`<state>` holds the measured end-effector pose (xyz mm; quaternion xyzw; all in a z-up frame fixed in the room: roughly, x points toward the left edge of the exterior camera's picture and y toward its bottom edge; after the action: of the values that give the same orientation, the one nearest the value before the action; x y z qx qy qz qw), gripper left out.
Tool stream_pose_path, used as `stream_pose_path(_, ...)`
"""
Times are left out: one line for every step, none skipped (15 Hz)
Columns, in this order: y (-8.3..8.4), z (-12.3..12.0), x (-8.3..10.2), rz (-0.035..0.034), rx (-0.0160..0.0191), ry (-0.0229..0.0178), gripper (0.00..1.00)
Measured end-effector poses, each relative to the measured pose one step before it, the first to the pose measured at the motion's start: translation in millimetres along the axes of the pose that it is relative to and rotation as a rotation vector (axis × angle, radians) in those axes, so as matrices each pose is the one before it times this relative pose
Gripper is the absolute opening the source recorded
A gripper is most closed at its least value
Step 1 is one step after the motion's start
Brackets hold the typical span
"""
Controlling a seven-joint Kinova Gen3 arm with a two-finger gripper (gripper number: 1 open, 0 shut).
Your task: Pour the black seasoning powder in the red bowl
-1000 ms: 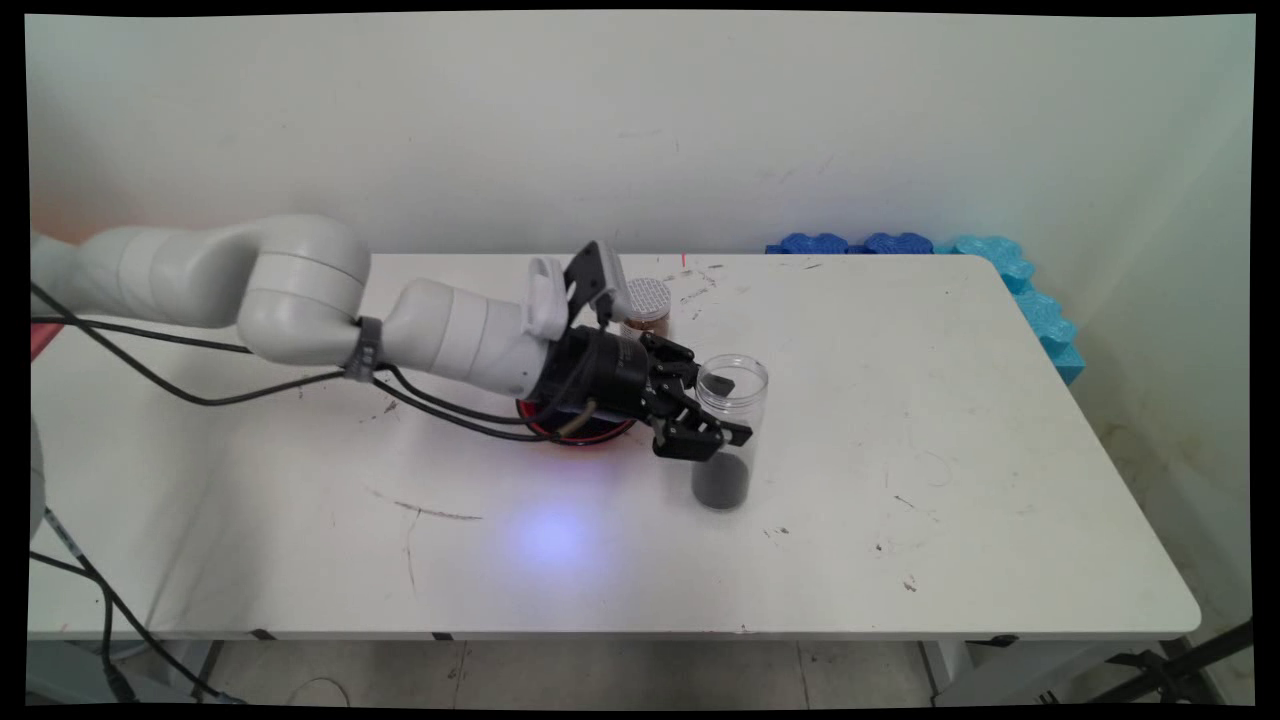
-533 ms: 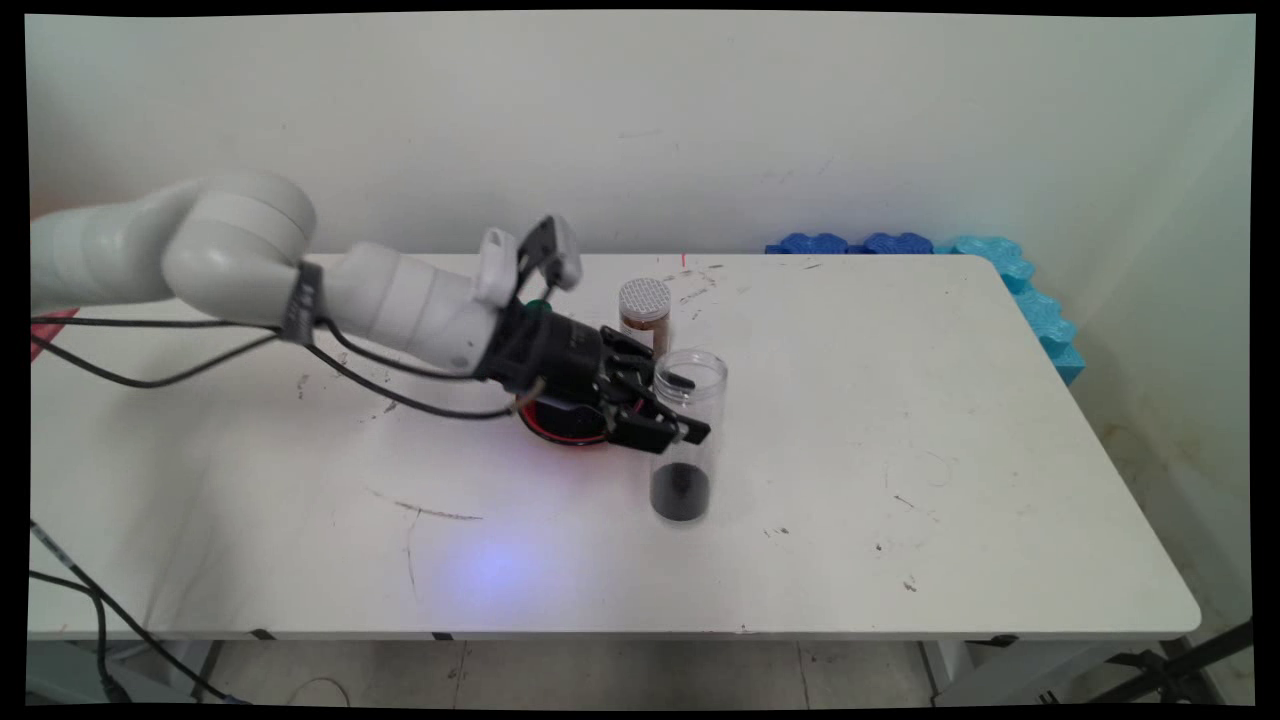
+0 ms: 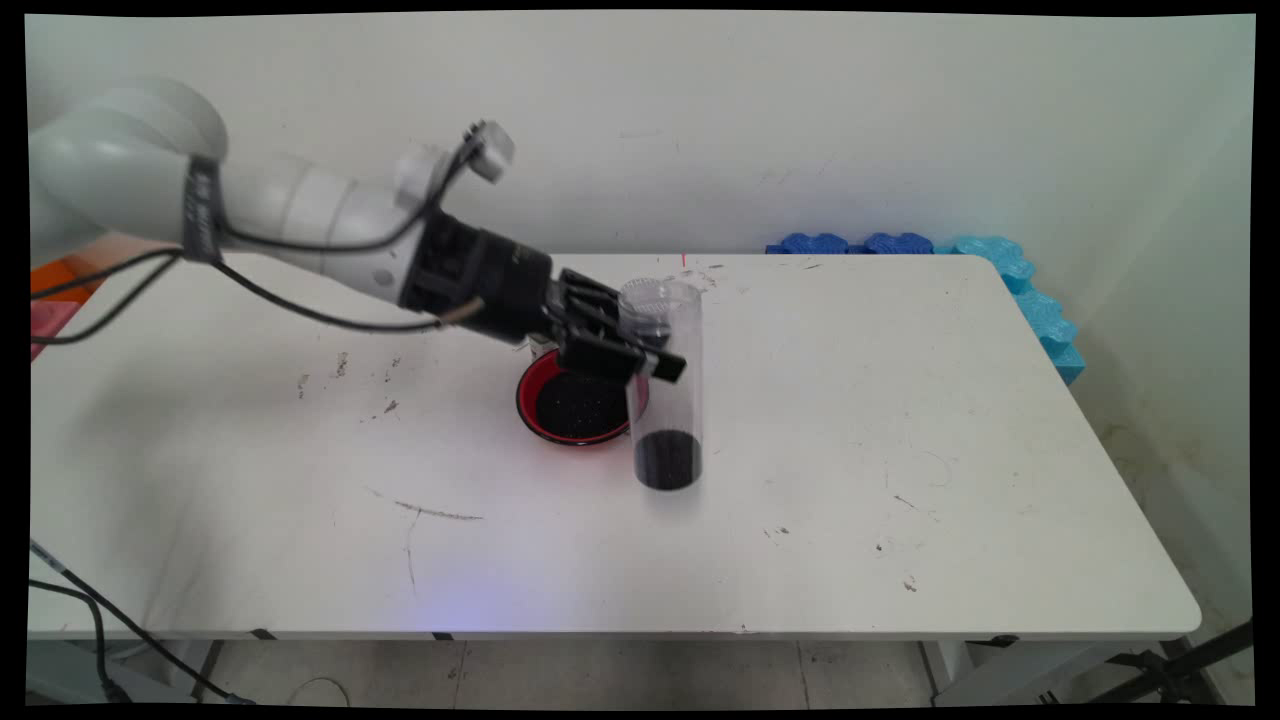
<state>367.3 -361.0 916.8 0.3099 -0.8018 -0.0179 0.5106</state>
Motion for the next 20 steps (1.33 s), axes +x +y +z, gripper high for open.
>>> stream_pose_path(0.19,-4.64,2.5,-0.01418,-0.00192,0.00381,0.0)
stream_pose_path(0.12,-7.67,4.45,-0.02751,-0.00411,0.00564,0.0)
stream_pose_path(0.22,-5.93,3.27,-0.02445,-0.00469,0.002,0.0)
stream_pose_path(0.51,-6.8,2.96,-0.03013,-0.00629,0.00055,0.0)
stream_pose_path(0.64,-5.07,1.97,-0.02796,-0.00705,-0.00198,0.0)
stream_pose_path(0.76,-5.48,1.81,-0.03205,-0.00873,-0.00414,0.0)
stream_pose_path(0.68,-4.86,1.21,-0.03058,-0.00895,-0.00618,0.0)
stream_pose_path(0.34,-4.47,0.75,-0.02942,-0.00838,-0.00674,0.0)
stream_pose_path(0.01,-3.35,0.51,-0.02349,-0.00666,-0.00624,0.0)
stream_pose_path(-0.2,-3.5,0.37,-0.02636,-0.0071,-0.00772,0.0)
stream_pose_path(-0.62,-3.06,-0.04,-0.02999,-0.0067,-0.00898,0.0)
stream_pose_path(-0.81,-2.5,-0.1,-0.02834,-0.00413,-0.00723,0.0)
stream_pose_path(-1.67,-2.37,-0.22,-0.0366,-0.0024,-0.00851,0.0)
stream_pose_path(-2.32,-2.21,-0.31,-0.03959,0.00081,-0.00657,0.0)
stream_pose_path(-2.06,-1.31,-0.38,-0.02826,0.00129,-0.00399,0.0)
stream_pose_path(-2.11,-1.23,-0.46,-0.02625,0.00156,-0.00252,0.0)
stream_pose_path(-2.58,-1.24,-0.55,-0.03217,0.00061,-0.00152,0.0)
stream_pose_path(-2.94,-1.18,-0.96,-0.0375,0.00021,-0.00056,0.0)
stream_pose_path(-3.15,-0.61,-0.97,-0.03285,0.00107,-0.00212,0.0)
stream_pose_path(-2.71,-0.31,-1.19,-0.02287,0.00115,-0.00457,0.0)
